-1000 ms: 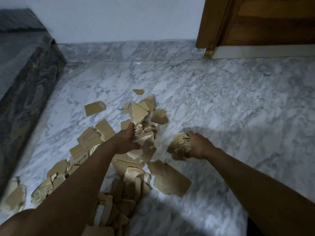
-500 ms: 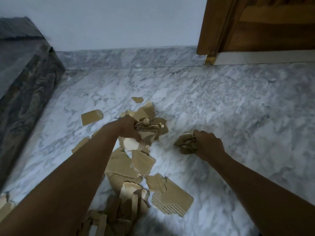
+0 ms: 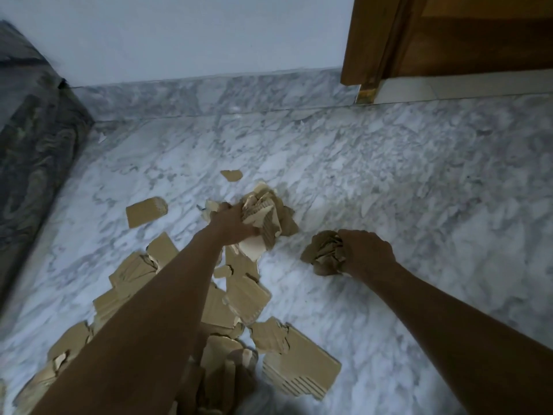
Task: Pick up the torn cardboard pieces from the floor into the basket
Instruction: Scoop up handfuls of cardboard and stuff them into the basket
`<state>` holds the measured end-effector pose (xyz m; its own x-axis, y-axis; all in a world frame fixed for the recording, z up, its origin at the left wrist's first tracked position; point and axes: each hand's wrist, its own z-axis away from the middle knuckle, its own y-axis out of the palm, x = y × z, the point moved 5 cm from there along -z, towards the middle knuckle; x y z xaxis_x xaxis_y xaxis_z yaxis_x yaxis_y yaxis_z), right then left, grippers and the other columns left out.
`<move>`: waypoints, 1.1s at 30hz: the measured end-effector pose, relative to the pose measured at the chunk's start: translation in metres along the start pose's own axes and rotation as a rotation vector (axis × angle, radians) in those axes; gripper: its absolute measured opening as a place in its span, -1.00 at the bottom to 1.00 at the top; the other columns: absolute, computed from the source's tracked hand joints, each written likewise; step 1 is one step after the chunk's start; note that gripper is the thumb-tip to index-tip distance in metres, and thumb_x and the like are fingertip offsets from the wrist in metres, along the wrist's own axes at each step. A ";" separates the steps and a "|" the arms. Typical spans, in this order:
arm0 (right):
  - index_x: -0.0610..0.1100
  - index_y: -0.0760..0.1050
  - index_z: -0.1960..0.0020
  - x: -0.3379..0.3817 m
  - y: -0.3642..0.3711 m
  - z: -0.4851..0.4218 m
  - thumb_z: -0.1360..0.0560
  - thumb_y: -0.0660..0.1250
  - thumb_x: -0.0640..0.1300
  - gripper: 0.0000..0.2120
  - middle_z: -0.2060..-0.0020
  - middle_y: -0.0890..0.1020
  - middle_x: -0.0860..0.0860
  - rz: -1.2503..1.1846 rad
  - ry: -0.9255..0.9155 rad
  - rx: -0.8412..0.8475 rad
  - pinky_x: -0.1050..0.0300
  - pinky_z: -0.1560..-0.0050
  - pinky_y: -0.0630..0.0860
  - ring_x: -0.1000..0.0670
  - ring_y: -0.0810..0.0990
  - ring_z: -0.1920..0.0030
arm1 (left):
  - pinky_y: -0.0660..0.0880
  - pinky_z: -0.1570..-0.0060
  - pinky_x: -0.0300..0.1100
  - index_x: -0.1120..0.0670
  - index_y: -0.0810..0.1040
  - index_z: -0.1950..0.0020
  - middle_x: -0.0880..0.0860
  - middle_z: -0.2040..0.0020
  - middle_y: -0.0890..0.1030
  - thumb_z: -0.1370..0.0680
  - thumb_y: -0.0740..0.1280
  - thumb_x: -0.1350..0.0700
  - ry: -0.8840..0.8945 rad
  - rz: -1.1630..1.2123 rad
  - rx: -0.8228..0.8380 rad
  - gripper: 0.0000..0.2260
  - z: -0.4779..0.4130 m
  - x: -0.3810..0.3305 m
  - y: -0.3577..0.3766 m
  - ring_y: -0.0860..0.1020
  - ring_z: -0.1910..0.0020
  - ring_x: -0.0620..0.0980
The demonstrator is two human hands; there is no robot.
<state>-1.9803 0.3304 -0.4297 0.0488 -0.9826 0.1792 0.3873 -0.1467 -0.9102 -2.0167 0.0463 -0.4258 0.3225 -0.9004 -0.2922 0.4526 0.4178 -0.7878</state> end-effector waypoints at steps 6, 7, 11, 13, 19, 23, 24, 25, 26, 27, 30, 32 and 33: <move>0.07 0.44 -0.15 0.002 -0.003 0.003 -0.51 0.28 0.10 -0.76 -0.07 0.60 0.05 0.005 0.003 0.010 -0.03 -0.12 0.51 -0.09 0.56 -0.15 | 0.23 -0.41 0.07 -0.05 0.31 -0.49 0.20 -0.45 0.28 -0.19 0.38 -0.34 -0.035 0.031 0.001 -0.09 0.012 0.003 0.010 0.13 -0.49 0.21; 0.07 0.44 -0.16 0.002 -0.003 0.004 -0.51 0.28 0.10 -0.74 -0.08 0.59 0.06 0.004 0.008 0.014 -0.03 -0.12 0.50 -0.09 0.55 -0.16 | 0.27 -0.40 0.10 -0.03 0.36 -0.46 0.18 -0.43 0.34 -0.19 0.39 -0.36 -0.030 0.028 0.007 -0.11 0.010 0.003 0.012 0.19 -0.47 0.21; 0.07 0.43 -0.18 0.004 -0.003 0.005 -0.52 0.28 0.07 -0.75 -0.08 0.58 0.05 0.011 0.023 -0.007 -0.02 -0.10 0.49 -0.09 0.55 -0.15 | 0.39 -0.31 0.11 0.03 0.44 -0.39 0.18 -0.30 0.47 -0.13 0.37 -0.29 -0.028 0.088 -0.037 -0.14 0.011 0.003 0.013 0.34 -0.37 0.21; 0.05 0.41 -0.19 0.005 -0.002 0.007 -0.54 0.26 0.04 -0.76 -0.07 0.57 0.04 0.022 0.028 -0.021 -0.03 -0.09 0.48 -0.10 0.54 -0.14 | 0.41 -0.31 0.11 0.08 0.43 -0.39 0.21 -0.31 0.34 -0.21 0.46 -0.22 -0.024 0.132 -0.080 -0.20 0.019 0.000 0.011 0.31 -0.36 0.23; -0.01 0.39 -0.19 0.007 0.001 0.016 -0.57 0.24 0.02 -0.78 -0.05 0.55 0.01 0.076 0.002 -0.109 -0.03 -0.01 0.46 -0.10 0.53 -0.08 | 0.44 -0.20 -0.08 0.08 0.45 -0.33 0.21 -0.32 0.33 -0.38 0.52 0.09 0.064 0.221 -0.205 -0.45 0.033 -0.008 0.012 0.41 -0.28 0.20; -0.01 0.40 -0.19 0.006 0.007 0.021 -0.58 0.25 0.00 -0.79 -0.04 0.55 0.00 0.113 -0.018 -0.189 0.00 0.08 0.42 -0.11 0.53 -0.05 | 0.48 0.06 -0.17 0.02 0.42 -0.31 0.08 -0.08 0.63 -0.44 0.45 0.12 0.170 0.304 -0.239 -0.53 0.049 -0.015 0.010 0.60 -0.08 0.12; -0.01 0.40 -0.18 0.006 0.008 0.022 -0.58 0.25 -0.01 -0.80 -0.03 0.55 0.00 0.120 -0.018 -0.202 -0.01 0.08 0.42 -0.12 0.53 -0.04 | 0.47 0.07 -0.19 0.01 0.38 -0.34 0.06 -0.10 0.62 -0.45 0.46 0.12 0.193 0.328 -0.241 -0.51 0.053 -0.016 0.006 0.59 -0.08 0.10; -0.01 0.40 -0.18 0.006 0.009 0.024 -0.58 0.25 -0.02 -0.80 -0.03 0.55 0.00 0.132 -0.020 -0.212 -0.02 0.09 0.43 -0.13 0.53 -0.03 | 0.47 0.09 -0.21 0.01 0.33 -0.37 0.04 -0.11 0.61 -0.46 0.46 0.12 0.228 0.358 -0.240 -0.47 0.059 -0.019 0.001 0.59 -0.07 0.08; -0.01 0.41 -0.19 0.007 0.010 0.026 -0.58 0.25 -0.03 -0.80 -0.03 0.55 -0.01 0.146 -0.028 -0.221 -0.03 0.08 0.44 -0.14 0.53 -0.03 | 0.47 0.16 -0.26 0.01 0.27 -0.41 0.01 -0.10 0.59 -0.47 0.47 0.14 0.263 0.389 -0.232 -0.41 0.064 -0.020 -0.004 0.58 -0.05 0.05; -0.01 0.41 -0.20 0.007 0.009 0.028 -0.59 0.25 -0.03 -0.79 -0.04 0.56 -0.02 0.155 -0.036 -0.229 -0.04 0.08 0.45 -0.15 0.53 -0.04 | 0.45 0.23 -0.35 0.00 0.20 -0.45 -0.03 -0.06 0.57 -0.47 0.48 0.17 0.304 0.418 -0.224 -0.34 0.072 -0.023 -0.011 0.58 0.02 0.00; 0.02 0.42 -0.23 0.002 0.005 0.028 -0.57 0.28 0.03 -0.75 -0.08 0.56 -0.02 0.100 -0.063 -0.146 -0.06 0.00 0.48 -0.16 0.54 -0.10 | 0.47 0.20 -0.29 -0.07 0.01 -0.53 -0.10 0.04 0.52 -0.38 0.56 0.14 0.291 0.491 -0.167 -0.08 0.084 -0.020 -0.030 0.56 0.13 -0.12; 0.05 0.46 -0.23 -0.002 -0.003 0.029 -0.46 0.42 0.14 -0.60 -0.08 0.59 0.00 -0.102 -0.063 0.006 -0.04 -0.05 0.55 -0.13 0.58 -0.10 | 0.56 0.02 -0.06 -0.02 0.22 -0.45 0.00 -0.04 0.57 -0.23 0.60 -0.04 0.209 0.407 -0.063 -0.11 0.085 -0.011 -0.037 0.59 0.02 0.02; 0.05 0.49 -0.25 -0.004 -0.007 0.032 -0.38 0.50 0.15 -0.51 -0.09 0.62 0.01 -0.233 -0.065 0.084 -0.04 -0.07 0.57 -0.10 0.61 -0.10 | 0.57 -0.05 0.02 0.05 0.38 -0.35 0.05 -0.07 0.60 -0.22 0.60 -0.05 0.167 0.315 0.023 -0.24 0.088 -0.007 -0.036 0.60 -0.03 0.07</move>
<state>-1.9539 0.3393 -0.4121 0.0069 -0.9137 0.4064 0.4703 -0.3557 -0.8076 -1.9626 0.0487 -0.3478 0.3101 -0.7334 -0.6049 0.3717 0.6791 -0.6330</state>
